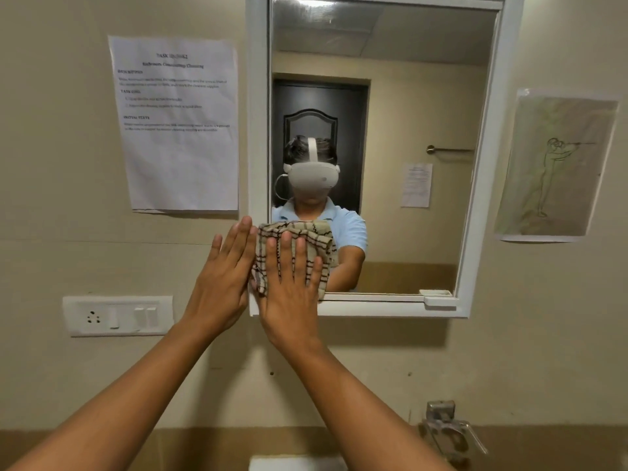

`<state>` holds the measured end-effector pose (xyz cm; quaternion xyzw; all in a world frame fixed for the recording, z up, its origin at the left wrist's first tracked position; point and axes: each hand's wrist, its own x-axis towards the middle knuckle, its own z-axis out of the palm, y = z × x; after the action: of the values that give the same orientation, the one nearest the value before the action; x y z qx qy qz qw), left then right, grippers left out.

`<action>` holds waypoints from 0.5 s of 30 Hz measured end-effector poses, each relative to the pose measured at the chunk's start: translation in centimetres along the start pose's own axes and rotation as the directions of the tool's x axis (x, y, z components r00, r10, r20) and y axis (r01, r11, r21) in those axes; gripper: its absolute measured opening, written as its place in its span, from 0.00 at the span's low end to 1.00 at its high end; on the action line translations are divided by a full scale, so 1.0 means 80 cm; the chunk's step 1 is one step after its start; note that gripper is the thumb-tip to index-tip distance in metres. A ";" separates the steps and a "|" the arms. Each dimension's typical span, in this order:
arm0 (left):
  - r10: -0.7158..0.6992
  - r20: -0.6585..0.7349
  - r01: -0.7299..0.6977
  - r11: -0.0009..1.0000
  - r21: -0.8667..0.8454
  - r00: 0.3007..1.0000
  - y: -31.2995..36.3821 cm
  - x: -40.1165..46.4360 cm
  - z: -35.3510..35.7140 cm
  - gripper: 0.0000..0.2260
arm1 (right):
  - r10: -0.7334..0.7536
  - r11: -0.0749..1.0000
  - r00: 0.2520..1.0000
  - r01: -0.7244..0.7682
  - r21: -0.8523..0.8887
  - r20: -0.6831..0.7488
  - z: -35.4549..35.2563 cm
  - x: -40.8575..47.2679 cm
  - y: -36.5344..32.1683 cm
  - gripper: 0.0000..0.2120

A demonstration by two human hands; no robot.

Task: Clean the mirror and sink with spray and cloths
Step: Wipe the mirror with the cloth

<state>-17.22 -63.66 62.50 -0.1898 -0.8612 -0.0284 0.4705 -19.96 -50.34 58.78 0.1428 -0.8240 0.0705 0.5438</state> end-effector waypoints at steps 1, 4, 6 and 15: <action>-0.016 -0.002 0.016 1.000 -0.012 1.000 0.002 -0.005 0.004 0.29 | -0.036 0.999 0.999 0.037 -0.015 0.011 0.001 -0.006 0.006 0.38; -0.048 -0.007 0.048 0.999 -0.020 0.999 0.012 -0.015 0.014 0.29 | -0.119 0.992 0.993 0.120 -0.029 0.026 -0.002 -0.012 0.032 0.36; -0.014 -0.001 0.014 1.000 0.012 1.000 0.023 -0.018 0.017 0.30 | -0.119 0.993 0.992 0.120 -0.016 0.035 -0.008 -0.014 0.053 0.35; 0.006 0.026 -0.010 0.992 0.124 1.000 0.046 -0.017 0.034 0.33 | -0.055 0.997 0.998 0.057 -0.058 0.033 -0.041 -0.020 0.170 0.37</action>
<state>-17.46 -60.01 59.39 -0.1639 -0.8665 0.0296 0.4705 -20.74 -36.32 59.13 0.1509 -0.8299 0.0286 0.5363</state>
